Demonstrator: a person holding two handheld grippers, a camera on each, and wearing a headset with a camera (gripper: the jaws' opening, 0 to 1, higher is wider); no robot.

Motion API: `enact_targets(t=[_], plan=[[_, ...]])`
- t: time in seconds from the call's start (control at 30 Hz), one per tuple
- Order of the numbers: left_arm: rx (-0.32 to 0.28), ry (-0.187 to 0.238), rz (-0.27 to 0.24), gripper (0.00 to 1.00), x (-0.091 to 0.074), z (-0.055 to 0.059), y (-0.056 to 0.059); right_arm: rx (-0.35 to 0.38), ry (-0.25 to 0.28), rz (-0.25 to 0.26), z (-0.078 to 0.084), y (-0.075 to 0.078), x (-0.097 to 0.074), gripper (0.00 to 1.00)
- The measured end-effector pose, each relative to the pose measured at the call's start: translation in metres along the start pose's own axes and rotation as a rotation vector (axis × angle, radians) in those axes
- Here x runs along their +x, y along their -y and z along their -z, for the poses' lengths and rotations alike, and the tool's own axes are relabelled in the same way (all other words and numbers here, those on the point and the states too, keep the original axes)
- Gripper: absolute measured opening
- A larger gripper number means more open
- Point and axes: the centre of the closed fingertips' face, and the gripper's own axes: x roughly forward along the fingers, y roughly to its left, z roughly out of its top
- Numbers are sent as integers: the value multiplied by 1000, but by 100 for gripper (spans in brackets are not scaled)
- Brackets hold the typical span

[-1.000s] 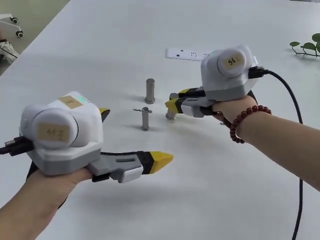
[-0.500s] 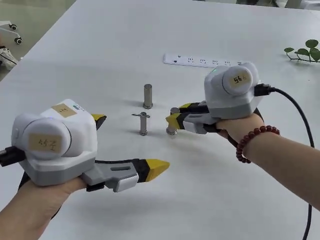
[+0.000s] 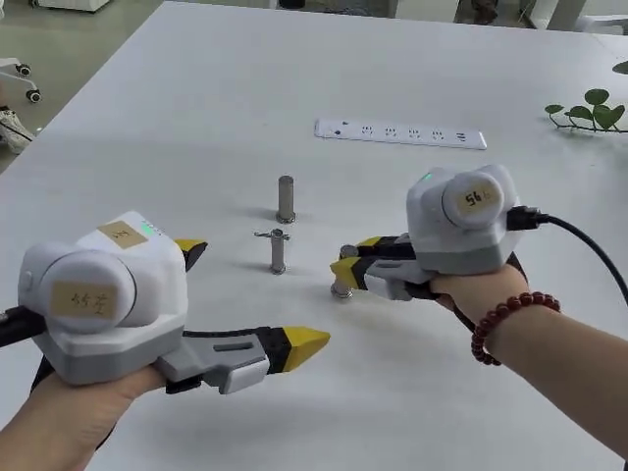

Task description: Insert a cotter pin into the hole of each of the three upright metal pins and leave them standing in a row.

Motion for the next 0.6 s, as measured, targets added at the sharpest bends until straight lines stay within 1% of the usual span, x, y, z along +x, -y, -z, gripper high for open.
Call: enact_targets(t=[0.07,0.2,0.27,0.3,0.4,0.5,0.6], plan=[[1,1,1,97,0,0,0,1,-2,15,2,-1,-1,8],[1,3,2,96,-1,-1,2,15,2,70,3,0,-5,8],[1,3,2,96,-1,-1,2,21,4,87,4,0,-6,8],[1,3,4,96,-1,-1,3,43,7,106,5,2,-7,8],[4,2,6,96,-1,0,4,80,15,134,7,4,-8,8],[4,4,9,96,-1,-1,5,98,18,157,8,5,-9,8],[3,3,12,96,-1,0,6,154,22,198,11,8,-10,8]])
